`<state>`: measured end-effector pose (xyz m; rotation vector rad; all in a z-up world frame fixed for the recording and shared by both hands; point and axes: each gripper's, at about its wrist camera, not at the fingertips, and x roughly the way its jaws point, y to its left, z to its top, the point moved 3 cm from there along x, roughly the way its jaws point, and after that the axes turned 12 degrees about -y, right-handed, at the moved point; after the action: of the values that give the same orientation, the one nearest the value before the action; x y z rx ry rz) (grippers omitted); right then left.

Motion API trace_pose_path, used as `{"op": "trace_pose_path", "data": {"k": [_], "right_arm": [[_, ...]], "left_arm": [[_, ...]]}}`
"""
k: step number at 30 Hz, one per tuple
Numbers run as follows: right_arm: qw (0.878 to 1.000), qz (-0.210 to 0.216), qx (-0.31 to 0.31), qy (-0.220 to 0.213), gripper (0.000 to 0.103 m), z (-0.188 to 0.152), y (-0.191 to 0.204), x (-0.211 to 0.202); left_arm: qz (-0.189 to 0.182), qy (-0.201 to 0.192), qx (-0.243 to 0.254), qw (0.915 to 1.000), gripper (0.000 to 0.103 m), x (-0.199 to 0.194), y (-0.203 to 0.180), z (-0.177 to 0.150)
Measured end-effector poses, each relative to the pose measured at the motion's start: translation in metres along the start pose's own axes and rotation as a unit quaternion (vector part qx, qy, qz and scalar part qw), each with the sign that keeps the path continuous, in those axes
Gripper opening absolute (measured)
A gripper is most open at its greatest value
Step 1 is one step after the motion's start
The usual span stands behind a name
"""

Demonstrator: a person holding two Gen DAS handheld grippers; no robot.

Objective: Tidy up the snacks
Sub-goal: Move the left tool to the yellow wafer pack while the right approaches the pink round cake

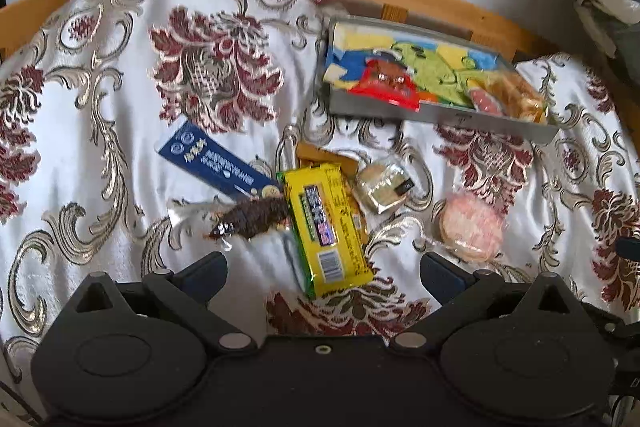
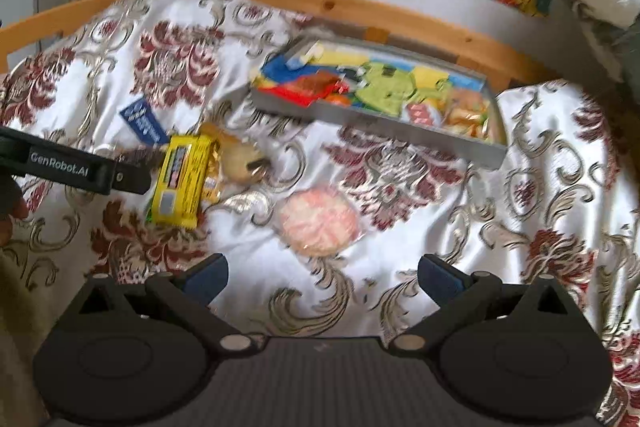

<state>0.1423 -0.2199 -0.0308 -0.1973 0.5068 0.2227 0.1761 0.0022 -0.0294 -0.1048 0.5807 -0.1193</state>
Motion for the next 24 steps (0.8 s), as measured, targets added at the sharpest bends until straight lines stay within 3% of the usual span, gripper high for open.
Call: {"op": "trace_pose_path", "data": {"k": [6, 14, 20, 24], "right_arm": [[0.999, 0.025, -0.024, 0.033, 0.103, -0.002, -0.001, 0.018], [0.996, 0.052, -0.039, 0.059, 0.103, -0.004, -0.011, 0.047], [0.994, 0.07, -0.054, 0.06, 0.103, -0.003, -0.016, 0.069], [0.992, 0.084, -0.085, 0.035, 0.103, 0.0, -0.016, 0.083]], "left_arm": [[0.002, 0.041, -0.007, 0.9991, 0.102, 0.015, 0.002, -0.005], [0.001, 0.066, -0.012, 0.9977, 0.102, 0.034, 0.0, -0.009], [0.007, 0.071, -0.008, 0.9974, 0.102, 0.053, -0.003, -0.009], [0.016, 0.072, -0.006, 0.9973, 0.102, 0.068, -0.007, -0.007]]}}
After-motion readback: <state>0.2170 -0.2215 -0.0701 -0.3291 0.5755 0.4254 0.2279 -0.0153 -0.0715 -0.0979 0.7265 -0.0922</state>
